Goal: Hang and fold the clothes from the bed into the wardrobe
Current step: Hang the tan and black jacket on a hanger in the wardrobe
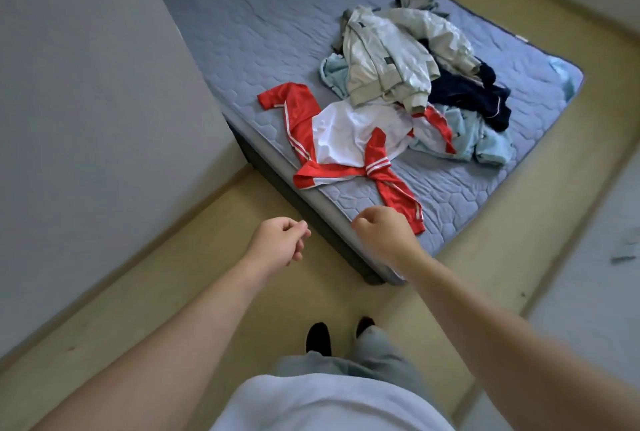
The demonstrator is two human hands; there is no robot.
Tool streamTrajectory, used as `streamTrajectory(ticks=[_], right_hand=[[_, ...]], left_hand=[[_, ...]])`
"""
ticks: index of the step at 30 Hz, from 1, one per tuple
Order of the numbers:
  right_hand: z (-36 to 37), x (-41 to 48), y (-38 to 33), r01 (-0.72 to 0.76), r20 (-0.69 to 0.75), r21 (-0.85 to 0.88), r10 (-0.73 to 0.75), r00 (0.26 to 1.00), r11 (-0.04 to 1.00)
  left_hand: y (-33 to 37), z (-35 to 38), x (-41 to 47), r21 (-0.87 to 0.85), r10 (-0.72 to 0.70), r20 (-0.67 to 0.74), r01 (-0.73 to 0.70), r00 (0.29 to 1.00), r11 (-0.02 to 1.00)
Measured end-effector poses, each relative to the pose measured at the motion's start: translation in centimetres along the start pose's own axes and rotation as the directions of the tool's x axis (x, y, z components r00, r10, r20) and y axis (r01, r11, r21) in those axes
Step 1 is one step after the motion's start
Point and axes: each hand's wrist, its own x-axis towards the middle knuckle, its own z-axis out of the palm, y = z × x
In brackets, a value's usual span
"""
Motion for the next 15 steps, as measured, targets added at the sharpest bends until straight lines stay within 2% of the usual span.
streamTrajectory(ticks=[4,8,15], right_hand=[[-1.0,10.2,1.3,0.016,0.106,-0.171,0.002,0.994,0.985],[1.3,22.1,4.0,0.126,0.300,-0.398,0.000,0.954,0.909],[7.9,37.0,8.1,0.165,0.491,-0.523,0.137,0.860,0.836]], left_hand=[[2.3,1.8,5.7,-0.010,-0.082,-0.054,0.082,0.995,0.997],[3.4,4.1,12.1,-0.071,-0.159,-0.162,0.149,0.974,0.986],[2.4,7.0,20.1,-0.154,-0.294,-0.223,0.264,0.929,0.952]])
